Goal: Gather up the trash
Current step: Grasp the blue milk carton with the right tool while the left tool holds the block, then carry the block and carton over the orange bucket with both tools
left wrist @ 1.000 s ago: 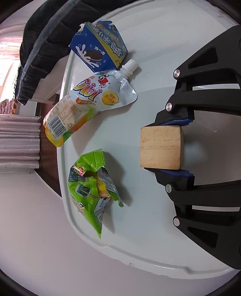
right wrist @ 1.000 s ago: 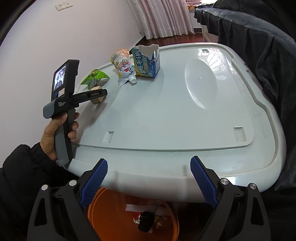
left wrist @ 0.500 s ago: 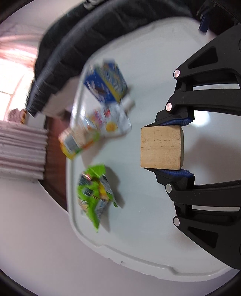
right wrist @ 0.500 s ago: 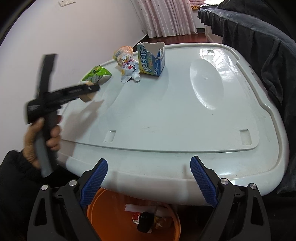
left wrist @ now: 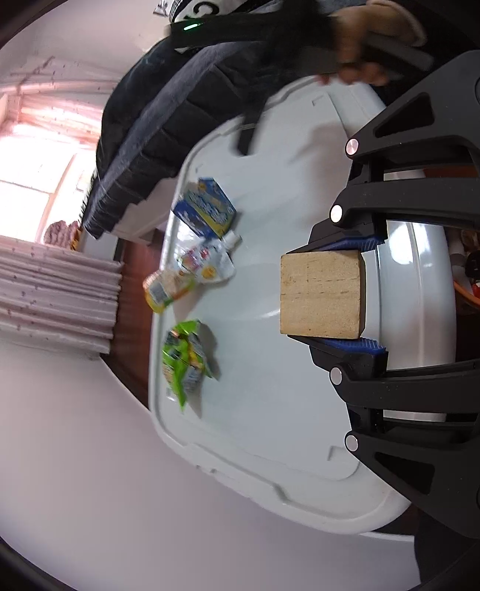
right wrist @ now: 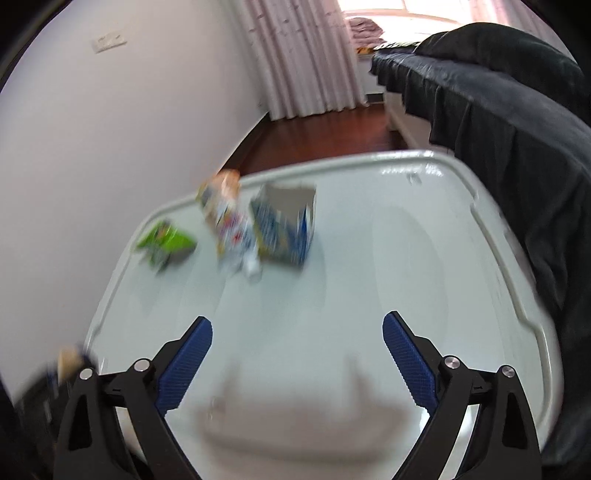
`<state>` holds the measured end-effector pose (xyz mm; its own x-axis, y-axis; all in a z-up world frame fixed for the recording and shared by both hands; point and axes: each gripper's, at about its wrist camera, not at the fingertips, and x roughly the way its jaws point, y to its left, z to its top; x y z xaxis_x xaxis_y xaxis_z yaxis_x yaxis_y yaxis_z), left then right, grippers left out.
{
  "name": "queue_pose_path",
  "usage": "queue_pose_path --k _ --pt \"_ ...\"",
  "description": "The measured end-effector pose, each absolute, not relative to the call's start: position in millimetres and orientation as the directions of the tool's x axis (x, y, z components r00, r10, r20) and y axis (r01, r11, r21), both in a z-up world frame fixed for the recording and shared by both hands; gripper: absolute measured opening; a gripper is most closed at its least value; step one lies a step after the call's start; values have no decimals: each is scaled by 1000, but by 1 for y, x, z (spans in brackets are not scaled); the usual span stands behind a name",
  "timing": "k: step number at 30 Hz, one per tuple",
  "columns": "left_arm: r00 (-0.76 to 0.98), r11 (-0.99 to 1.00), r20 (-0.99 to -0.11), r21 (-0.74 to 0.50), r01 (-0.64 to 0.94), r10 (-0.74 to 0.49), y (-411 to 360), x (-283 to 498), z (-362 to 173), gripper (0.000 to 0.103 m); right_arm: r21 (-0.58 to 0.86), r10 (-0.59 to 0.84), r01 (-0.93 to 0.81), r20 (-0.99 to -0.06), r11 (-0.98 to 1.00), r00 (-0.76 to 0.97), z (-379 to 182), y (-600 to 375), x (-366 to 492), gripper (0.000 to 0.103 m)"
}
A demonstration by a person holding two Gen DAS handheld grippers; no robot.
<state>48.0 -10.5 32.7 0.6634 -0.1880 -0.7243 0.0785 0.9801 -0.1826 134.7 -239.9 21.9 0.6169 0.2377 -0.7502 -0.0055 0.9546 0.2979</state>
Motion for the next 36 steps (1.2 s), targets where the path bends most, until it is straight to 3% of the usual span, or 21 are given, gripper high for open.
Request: queue_pose_path --k 13,15,17,27,36 --pt "661 967 -717 -250 52 -221 6 43 30 35 327 148 172 -756 929 637 -17 -212 224 90" --pt "660 967 -719 -250 49 -219 7 42 29 35 334 153 186 -769 924 621 -25 -211 233 78" --pt "660 967 -720 -250 43 -216 9 41 28 35 328 153 201 -792 923 591 -36 -208 239 53" --pt "644 969 -740 -247 12 -197 13 43 20 35 288 146 145 -784 947 603 -21 -215 211 53" --pt "655 984 -737 -166 67 -169 -12 37 14 35 271 202 30 -783 962 589 15 -244 111 53"
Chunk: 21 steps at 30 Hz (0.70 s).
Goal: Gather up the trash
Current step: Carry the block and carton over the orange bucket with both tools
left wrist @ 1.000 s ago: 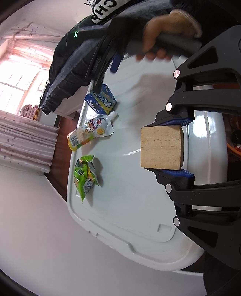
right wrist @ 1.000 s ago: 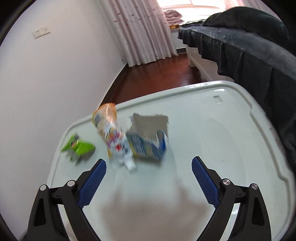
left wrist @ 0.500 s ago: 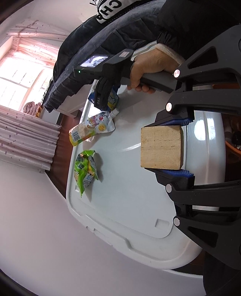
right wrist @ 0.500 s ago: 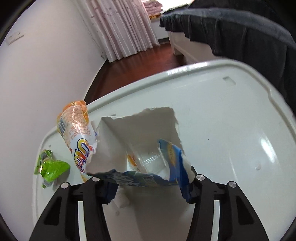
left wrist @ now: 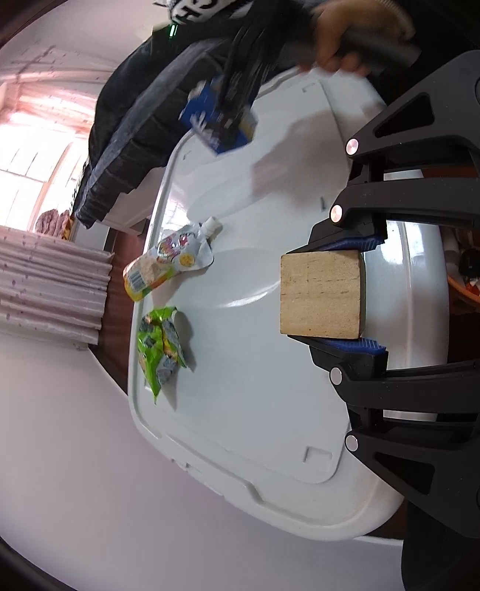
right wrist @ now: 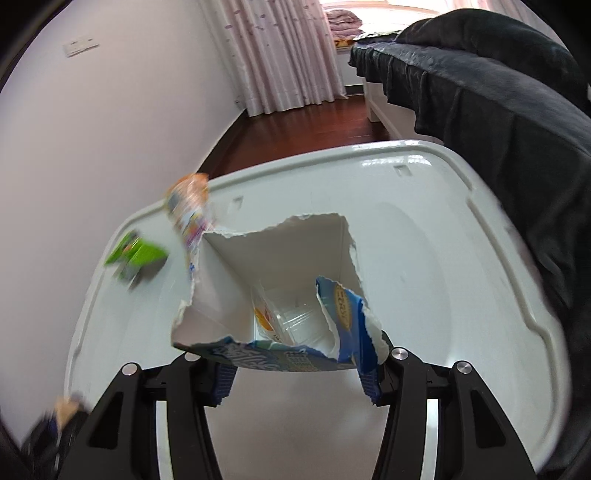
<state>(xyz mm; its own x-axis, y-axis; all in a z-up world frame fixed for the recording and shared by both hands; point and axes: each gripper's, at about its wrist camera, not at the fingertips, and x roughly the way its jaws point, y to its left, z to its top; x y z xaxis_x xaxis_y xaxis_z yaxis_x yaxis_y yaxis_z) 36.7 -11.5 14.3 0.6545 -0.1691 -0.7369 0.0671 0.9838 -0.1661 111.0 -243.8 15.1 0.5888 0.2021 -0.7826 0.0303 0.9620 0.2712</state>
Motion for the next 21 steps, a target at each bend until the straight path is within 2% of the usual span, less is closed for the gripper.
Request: queue_pose_path --k 7,15,21 --pt "642 977 -738 -127 170 -208 -34 9 31 35 309 289 -66 -762 949 580 38 -253 2 53" --pt "596 963 -770 -90 252 -228 -49 -46 61 35 260 291 -143 -729 955 620 51 -249 -79 53" --pt "562 971 -808 -52 235 -179 -55 -83 34 35 261 304 -160 -732 952 610 46 -248 -106 54"
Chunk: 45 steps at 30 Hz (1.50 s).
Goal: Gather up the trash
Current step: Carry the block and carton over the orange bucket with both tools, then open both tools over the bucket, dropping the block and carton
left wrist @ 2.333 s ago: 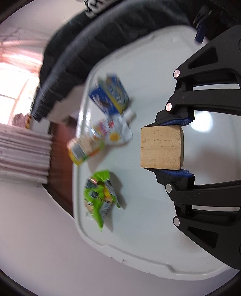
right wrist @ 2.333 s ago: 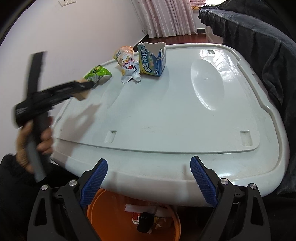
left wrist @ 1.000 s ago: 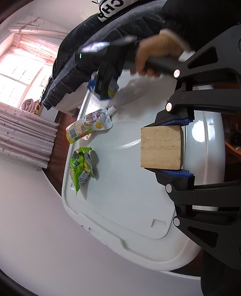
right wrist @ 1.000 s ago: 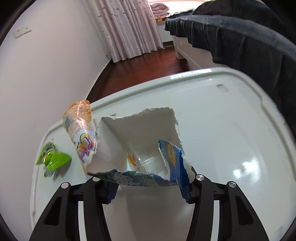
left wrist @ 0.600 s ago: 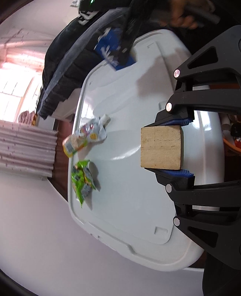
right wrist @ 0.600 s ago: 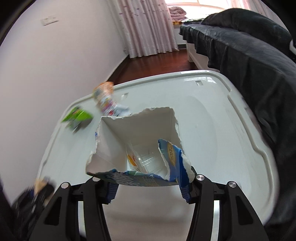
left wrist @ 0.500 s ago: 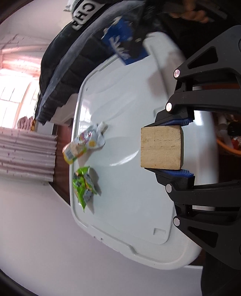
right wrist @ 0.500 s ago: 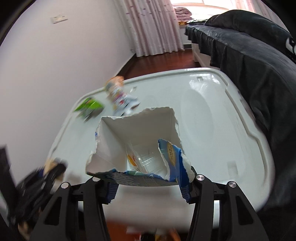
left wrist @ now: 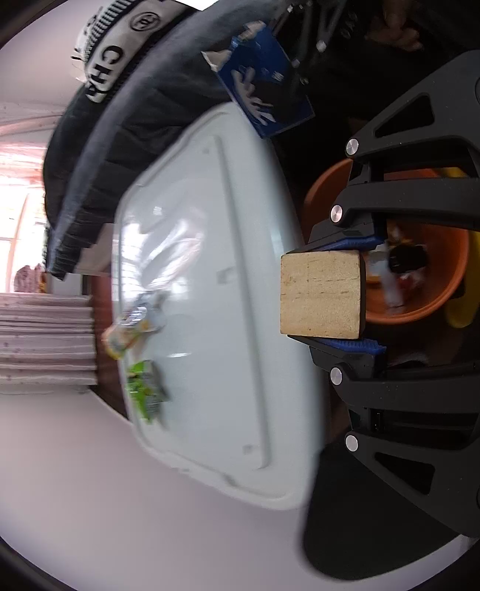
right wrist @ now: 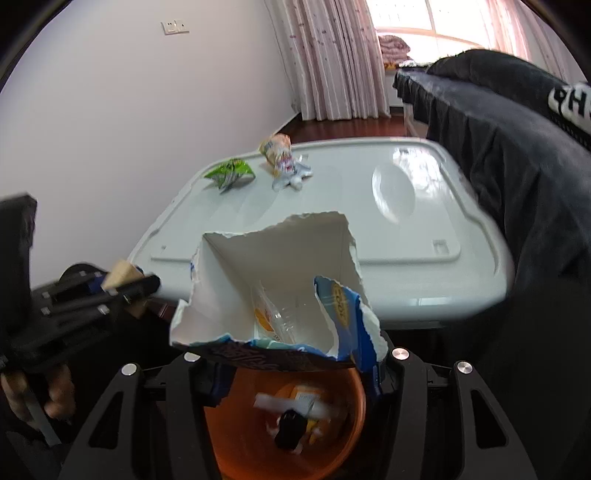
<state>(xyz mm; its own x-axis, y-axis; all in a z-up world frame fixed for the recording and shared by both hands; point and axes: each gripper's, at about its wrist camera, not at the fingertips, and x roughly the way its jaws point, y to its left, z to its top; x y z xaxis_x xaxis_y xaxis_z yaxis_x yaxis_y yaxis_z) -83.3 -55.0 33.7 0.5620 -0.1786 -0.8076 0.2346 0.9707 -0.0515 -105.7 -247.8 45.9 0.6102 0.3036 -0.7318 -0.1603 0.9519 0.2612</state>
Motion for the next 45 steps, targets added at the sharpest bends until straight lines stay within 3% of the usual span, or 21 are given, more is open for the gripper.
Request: queue_pose_path --k 5,45 --pt "494 975 -855 -58 213 -159 -58 -87 12 35 277 317 -158 -762 948 565 30 -244 -120 54" --pt "428 976 -894 -45 214 -135 -64 -79 -4 35 288 338 -177 -814 941 473 11 -232 -111 55"
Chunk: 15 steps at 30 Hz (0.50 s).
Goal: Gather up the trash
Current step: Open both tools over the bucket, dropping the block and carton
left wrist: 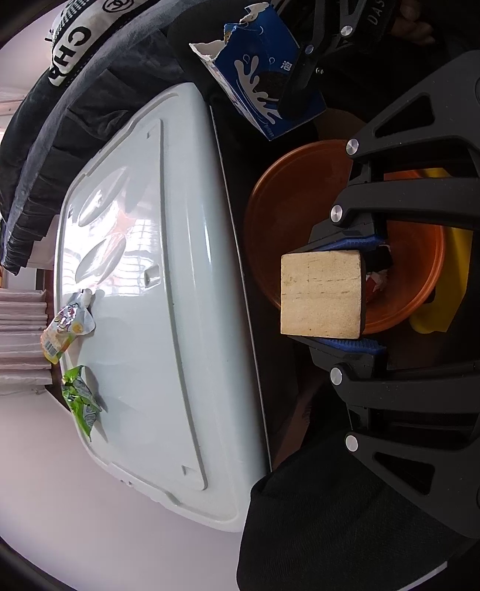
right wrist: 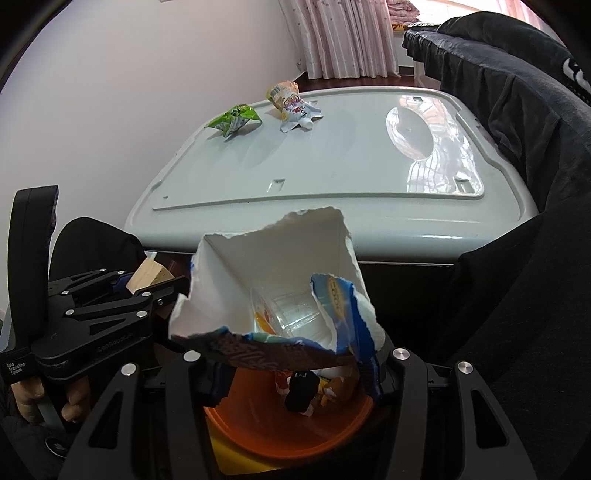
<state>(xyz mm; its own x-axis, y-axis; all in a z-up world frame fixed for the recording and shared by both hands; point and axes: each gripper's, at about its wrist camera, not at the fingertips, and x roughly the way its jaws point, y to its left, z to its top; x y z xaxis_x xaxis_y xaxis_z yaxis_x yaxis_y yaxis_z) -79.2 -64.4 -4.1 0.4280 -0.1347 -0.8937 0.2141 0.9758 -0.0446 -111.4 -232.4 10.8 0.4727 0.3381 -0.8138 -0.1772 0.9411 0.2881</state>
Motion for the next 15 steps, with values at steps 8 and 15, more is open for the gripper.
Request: queue_pose_path --k 8,15 --pt "427 984 -897 -44 172 -115 -56 -77 -3 81 278 327 -172 -793 945 514 18 -234 -115 77" --pt "434 988 -893 -68 136 -121 -45 -74 0 81 288 322 -152 -763 946 560 27 -243 -112 81"
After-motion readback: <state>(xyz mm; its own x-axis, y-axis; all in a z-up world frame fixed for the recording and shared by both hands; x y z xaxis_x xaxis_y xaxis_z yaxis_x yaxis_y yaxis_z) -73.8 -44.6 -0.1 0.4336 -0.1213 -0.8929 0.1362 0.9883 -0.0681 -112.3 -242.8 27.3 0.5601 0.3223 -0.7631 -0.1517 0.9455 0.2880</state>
